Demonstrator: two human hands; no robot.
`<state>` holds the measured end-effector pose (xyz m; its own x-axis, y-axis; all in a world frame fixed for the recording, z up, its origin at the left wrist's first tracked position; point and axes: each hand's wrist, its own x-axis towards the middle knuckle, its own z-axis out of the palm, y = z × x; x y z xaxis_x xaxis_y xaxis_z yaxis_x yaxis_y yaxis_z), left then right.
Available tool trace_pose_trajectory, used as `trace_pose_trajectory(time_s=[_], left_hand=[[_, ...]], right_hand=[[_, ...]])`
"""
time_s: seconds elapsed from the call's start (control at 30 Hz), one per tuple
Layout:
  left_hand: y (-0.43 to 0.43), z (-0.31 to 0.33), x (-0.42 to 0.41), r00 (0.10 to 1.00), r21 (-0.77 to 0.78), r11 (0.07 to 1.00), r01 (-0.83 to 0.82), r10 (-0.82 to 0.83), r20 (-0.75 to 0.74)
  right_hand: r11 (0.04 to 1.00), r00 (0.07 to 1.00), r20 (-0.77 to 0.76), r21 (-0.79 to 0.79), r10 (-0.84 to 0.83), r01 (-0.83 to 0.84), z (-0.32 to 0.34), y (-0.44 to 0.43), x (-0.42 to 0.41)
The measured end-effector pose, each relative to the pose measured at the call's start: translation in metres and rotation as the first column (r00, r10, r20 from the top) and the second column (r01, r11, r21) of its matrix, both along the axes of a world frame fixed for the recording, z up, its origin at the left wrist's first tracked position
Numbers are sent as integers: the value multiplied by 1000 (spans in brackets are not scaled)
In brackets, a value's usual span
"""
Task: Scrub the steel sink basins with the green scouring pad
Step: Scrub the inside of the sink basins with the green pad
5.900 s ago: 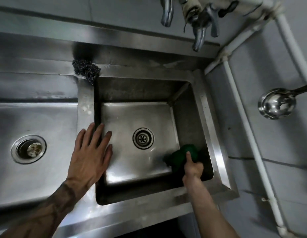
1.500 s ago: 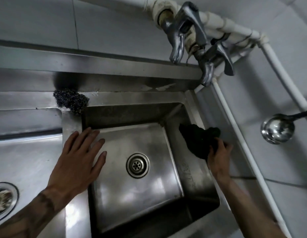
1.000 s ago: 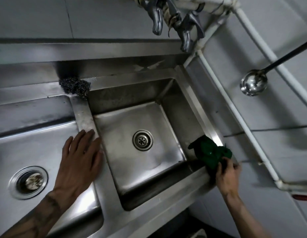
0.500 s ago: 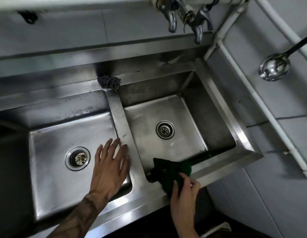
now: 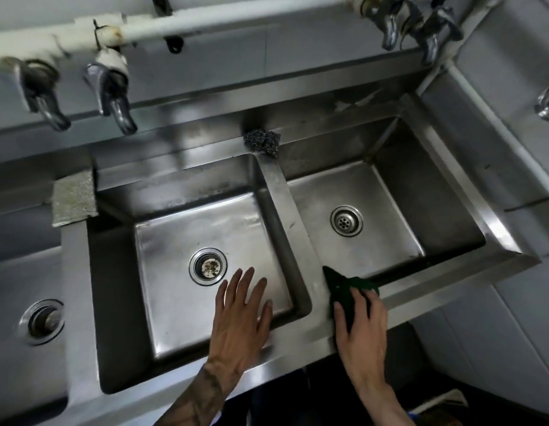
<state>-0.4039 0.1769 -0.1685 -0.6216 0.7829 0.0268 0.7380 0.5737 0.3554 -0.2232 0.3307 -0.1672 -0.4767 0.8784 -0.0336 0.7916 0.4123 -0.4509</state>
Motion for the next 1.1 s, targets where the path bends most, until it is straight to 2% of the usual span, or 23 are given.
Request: trace_pose_trajectory(time_s=[0.1,0.23,0.3,0.37,0.43,0.53,0.73,0.9,1.1], left_hand=[[-33,-5,-6,1000,-8,1000,4,-4,12],[-69,-7,-22,998,-63,997,-37,40,53],[-83,-4,-26,994,-96,994,-54,63,86],[-92,0,-30,991,-109,992,-67,79,111],[-97,2,-33,988,-112,991,-78,91,121],[-96,2,-41,988,-90,990,-108,117,103],[-72,2,-63,985,-67,984,-168,171,36],[-46,0,-93,987,-46,986,-163,162,-15],[-51,-1,-128,974,-115,968,-224,221,-45]], right_hand=[[997,990,-119,-33,-71,68,3,-27,-9],[999,978,-199,-11,-54,53,6,-65,-22],[999,976,-216,-38,-32,24,9,-76,-25],[998,986,-166,-54,17,-27,11,-75,-29],[996,994,-97,-69,57,-64,9,-64,-37],[987,991,-118,-141,57,-73,5,-42,-64],[986,977,-150,-41,153,-161,-12,-5,-117],[977,963,-176,-32,202,-211,-21,38,-189],[959,947,-171,-43,270,-281,-16,89,-291]])
